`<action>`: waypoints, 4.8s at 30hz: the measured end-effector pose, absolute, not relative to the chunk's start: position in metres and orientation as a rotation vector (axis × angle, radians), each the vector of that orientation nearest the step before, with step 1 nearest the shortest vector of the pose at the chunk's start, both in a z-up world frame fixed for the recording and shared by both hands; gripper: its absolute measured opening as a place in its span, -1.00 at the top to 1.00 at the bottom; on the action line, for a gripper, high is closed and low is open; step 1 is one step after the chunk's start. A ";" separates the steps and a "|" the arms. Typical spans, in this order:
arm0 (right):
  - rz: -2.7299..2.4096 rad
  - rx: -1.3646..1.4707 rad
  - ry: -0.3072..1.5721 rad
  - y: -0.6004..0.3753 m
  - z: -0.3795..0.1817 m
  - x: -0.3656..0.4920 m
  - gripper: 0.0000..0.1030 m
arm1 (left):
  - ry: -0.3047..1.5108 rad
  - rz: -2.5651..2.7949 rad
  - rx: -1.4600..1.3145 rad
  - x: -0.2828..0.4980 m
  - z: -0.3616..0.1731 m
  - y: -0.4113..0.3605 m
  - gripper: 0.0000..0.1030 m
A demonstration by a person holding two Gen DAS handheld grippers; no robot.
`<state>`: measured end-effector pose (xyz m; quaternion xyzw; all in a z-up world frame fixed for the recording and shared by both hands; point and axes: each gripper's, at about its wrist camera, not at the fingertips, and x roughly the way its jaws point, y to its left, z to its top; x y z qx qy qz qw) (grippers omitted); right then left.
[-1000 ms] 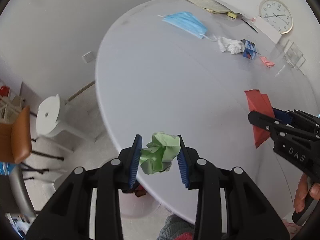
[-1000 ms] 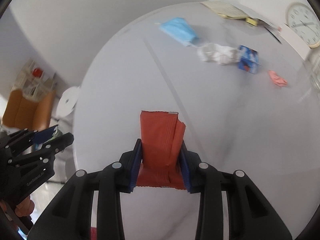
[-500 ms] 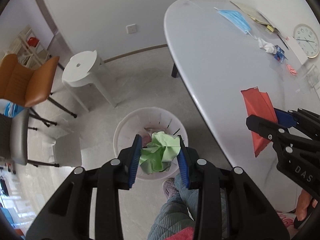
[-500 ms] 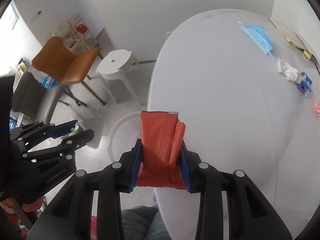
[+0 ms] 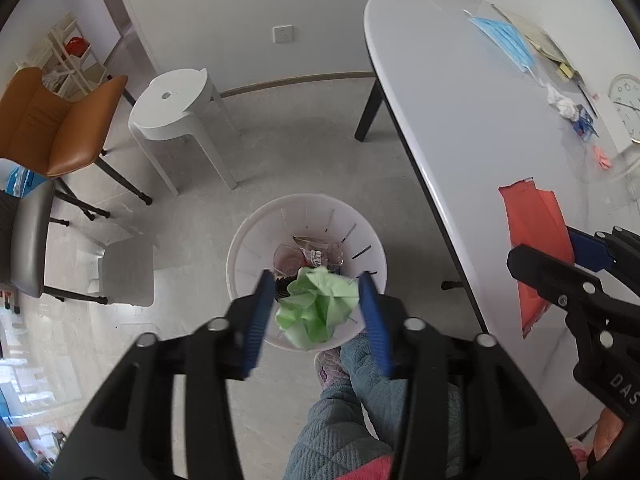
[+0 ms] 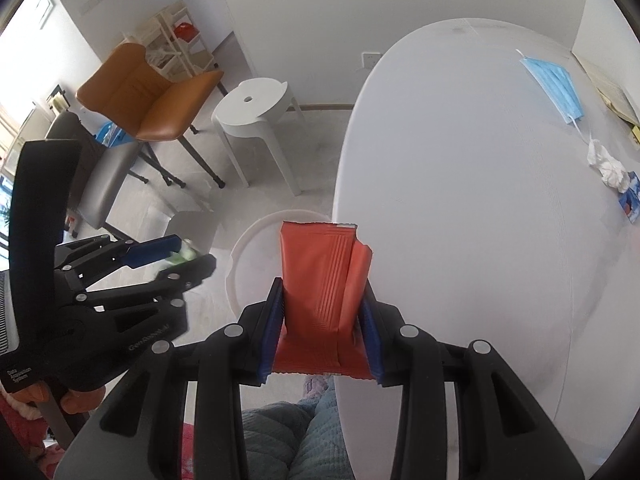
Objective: Collect trash
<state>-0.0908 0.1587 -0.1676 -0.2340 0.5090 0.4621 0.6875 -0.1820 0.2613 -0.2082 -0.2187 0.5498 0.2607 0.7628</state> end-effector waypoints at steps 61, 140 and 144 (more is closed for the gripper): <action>0.519 -0.114 1.067 -0.033 -0.139 0.081 -0.94 | 1.132 0.258 -0.261 0.009 -0.138 0.206 -0.84; 0.503 -0.033 0.949 -0.032 -0.135 0.266 -0.94 | 1.307 0.306 -0.817 0.221 -0.208 0.219 0.73; 0.491 -0.038 0.949 -0.031 -0.135 0.264 -0.94 | 1.325 0.292 -0.838 0.231 -0.213 0.218 0.73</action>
